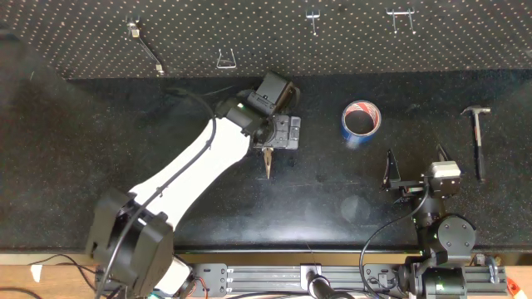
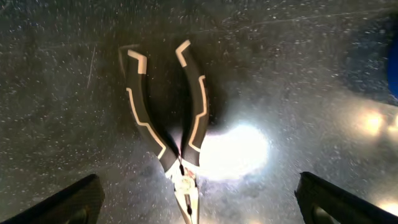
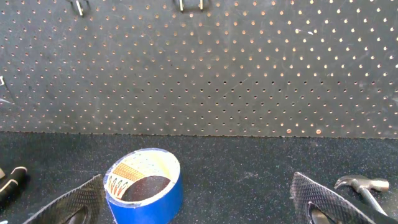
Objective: Place Tools Onto Pegboard
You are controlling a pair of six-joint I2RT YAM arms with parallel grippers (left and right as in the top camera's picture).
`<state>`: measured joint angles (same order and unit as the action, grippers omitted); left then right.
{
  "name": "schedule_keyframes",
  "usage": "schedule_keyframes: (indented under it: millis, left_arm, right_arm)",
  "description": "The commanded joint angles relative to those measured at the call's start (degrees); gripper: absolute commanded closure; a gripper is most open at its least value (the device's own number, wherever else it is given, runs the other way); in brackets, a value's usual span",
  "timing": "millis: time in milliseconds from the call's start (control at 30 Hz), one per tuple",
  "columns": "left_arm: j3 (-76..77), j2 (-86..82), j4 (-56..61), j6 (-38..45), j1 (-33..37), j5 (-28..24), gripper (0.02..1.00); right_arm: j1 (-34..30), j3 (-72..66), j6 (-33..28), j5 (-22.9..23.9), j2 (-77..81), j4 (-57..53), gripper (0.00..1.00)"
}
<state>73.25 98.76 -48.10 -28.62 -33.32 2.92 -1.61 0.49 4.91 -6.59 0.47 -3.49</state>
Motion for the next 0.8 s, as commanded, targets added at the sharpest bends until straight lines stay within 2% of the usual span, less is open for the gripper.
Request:
schedule_keyframes:
  millis: [33,167,467,633,700,800]
  left_arm:
    - [4.59,2.23,0.22,-8.5,-0.13,5.53,0.02]
    - [4.83,3.1,0.79,-11.65,-0.09,7.63,0.02]
    - [4.83,8.37,0.48,-11.65,0.22,6.36,0.018]
    - [4.83,8.5,0.15,-11.41,4.0,4.94,0.02]
    - [4.83,8.5,0.57,-7.82,5.75,1.2,0.018]
    - [4.83,8.5,0.98,-2.64,5.16,0.02,0.02]
  right_arm:
    - [-0.31,-0.26,0.63,-0.09,-0.42,-0.15,0.025]
    - [-0.31,-0.26,0.63,-0.09,-0.42,-0.15,0.027]
    - [-0.31,-0.26,0.63,-0.09,-0.42,-0.15,0.027]
    - [-0.31,-0.26,0.63,-0.09,-0.42,-0.15,0.025]
    - [-0.31,-0.26,0.63,-0.09,-0.42,-0.15,0.025]
    - [-0.31,-0.26,0.63,-0.09,-0.42,-0.15,0.027]
